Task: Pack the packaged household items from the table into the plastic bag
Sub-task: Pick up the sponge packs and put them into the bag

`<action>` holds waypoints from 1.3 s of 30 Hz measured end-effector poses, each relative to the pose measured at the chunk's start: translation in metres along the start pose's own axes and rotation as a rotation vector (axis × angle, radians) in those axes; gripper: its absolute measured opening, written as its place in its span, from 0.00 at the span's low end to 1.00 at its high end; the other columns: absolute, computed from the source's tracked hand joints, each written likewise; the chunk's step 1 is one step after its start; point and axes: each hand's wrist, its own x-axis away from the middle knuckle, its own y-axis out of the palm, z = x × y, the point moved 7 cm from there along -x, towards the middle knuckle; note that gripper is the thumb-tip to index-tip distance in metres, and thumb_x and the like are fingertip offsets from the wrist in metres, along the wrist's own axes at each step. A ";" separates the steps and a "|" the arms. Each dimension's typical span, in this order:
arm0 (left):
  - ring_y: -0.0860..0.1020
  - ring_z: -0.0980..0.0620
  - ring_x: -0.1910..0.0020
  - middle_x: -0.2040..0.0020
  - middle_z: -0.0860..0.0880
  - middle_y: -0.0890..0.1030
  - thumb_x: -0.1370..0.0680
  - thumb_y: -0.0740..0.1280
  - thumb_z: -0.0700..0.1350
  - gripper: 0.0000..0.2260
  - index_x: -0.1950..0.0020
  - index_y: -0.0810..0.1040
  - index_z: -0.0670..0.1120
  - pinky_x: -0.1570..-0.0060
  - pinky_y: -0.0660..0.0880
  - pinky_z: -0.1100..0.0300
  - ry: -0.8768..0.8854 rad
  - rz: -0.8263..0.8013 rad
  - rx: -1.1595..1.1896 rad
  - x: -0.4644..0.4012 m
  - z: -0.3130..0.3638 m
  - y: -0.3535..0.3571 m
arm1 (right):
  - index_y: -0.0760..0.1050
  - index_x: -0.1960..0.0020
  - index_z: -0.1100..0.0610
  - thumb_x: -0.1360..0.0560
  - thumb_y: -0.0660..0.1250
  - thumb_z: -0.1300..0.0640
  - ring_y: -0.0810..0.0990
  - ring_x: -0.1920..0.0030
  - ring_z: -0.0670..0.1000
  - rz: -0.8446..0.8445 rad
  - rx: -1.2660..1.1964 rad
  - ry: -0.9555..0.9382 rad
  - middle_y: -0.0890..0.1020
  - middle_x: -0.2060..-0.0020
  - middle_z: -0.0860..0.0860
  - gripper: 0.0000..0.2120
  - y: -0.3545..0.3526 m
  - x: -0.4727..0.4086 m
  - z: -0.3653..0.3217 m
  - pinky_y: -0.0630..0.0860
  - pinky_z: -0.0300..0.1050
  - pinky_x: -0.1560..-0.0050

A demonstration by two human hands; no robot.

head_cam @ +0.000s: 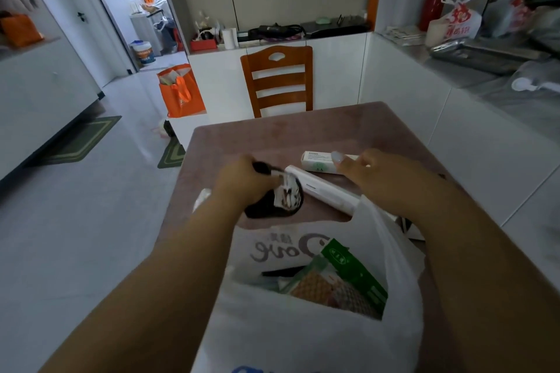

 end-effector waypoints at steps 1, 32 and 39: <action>0.80 0.52 0.59 0.59 0.51 0.80 0.33 0.75 0.54 0.16 0.50 0.76 0.49 0.60 0.79 0.58 0.060 0.020 -0.008 0.010 0.010 -0.016 | 0.71 0.38 0.52 0.29 0.48 0.27 0.74 0.53 0.51 0.015 0.011 0.024 0.78 0.44 0.54 0.35 0.000 0.002 0.004 0.69 0.46 0.54; 0.77 0.42 0.48 0.49 0.40 0.79 0.24 0.68 0.50 0.17 0.46 0.75 0.37 0.51 0.72 0.55 -0.212 -0.086 0.078 0.069 -0.058 0.001 | 0.73 0.37 0.59 0.26 0.63 0.40 0.61 0.73 0.48 -0.061 -0.933 0.261 0.67 0.70 0.55 0.27 0.028 0.056 -0.003 0.61 0.39 0.73; 0.71 0.39 0.34 0.32 0.38 0.71 0.28 0.74 0.48 0.35 0.28 0.61 0.37 0.40 0.70 0.52 -0.289 -0.092 -0.038 0.053 -0.069 0.017 | 0.78 0.48 0.53 0.23 0.57 0.40 0.77 0.64 0.53 -0.088 -0.743 0.262 0.81 0.56 0.54 0.19 0.019 0.042 0.001 0.76 0.49 0.53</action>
